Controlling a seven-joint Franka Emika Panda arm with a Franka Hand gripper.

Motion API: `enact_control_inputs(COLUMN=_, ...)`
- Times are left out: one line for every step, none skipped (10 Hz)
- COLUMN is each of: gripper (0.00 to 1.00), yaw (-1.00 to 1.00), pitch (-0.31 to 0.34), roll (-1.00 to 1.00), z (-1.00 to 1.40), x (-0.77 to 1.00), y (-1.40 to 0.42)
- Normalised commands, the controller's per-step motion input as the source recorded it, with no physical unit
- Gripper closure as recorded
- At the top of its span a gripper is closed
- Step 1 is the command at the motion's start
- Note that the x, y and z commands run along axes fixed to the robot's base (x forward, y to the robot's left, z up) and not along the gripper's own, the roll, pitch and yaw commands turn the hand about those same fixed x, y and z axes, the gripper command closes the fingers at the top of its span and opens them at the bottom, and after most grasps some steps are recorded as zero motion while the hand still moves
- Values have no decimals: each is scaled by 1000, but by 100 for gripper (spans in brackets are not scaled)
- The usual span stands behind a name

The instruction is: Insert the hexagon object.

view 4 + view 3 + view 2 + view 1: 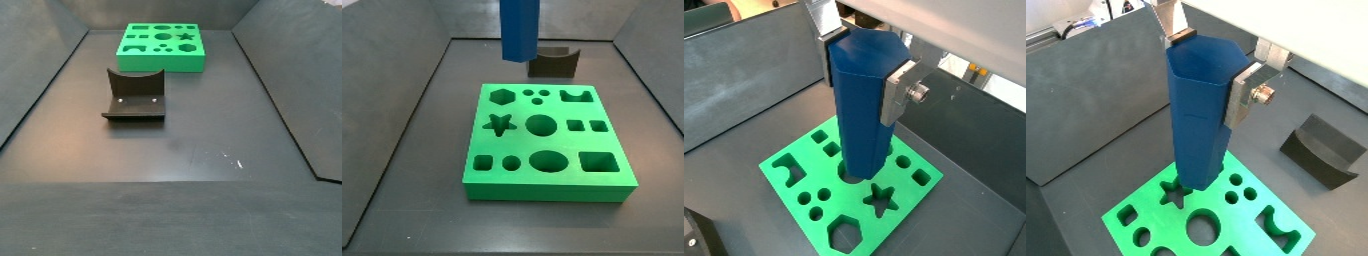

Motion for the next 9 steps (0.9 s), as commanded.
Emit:
enact_control_inputs(gripper=100, yaw=0, pitch=-9, roll=181, z=-569, x=0, y=183)
enact_control_inputs(gripper=100, yaw=0, pitch=-27, roll=293, z=-777, x=-211, y=320)
enact_control_inputs(gripper=100, yaw=0, pitch=-59, roll=211, z=-914, x=-271, y=406)
enact_control_inputs(gripper=100, yaw=0, pitch=-77, roll=117, z=-849, x=-240, y=346)
enact_control_inputs(gripper=100, yaw=-3, pitch=-91, roll=43, z=-766, x=-294, y=254)
enact_control_inputs(gripper=100, yaw=-14, pitch=-46, roll=0, z=-686, x=-103, y=203)
enact_control_inputs(gripper=100, yaw=-31, pitch=-83, roll=-34, z=-674, x=-86, y=166)
enact_control_inputs(gripper=100, yaw=-26, pitch=-67, roll=-70, z=-629, x=-51, y=257)
enact_control_inputs(gripper=100, yaw=-57, pitch=0, roll=0, z=-446, x=34, y=194)
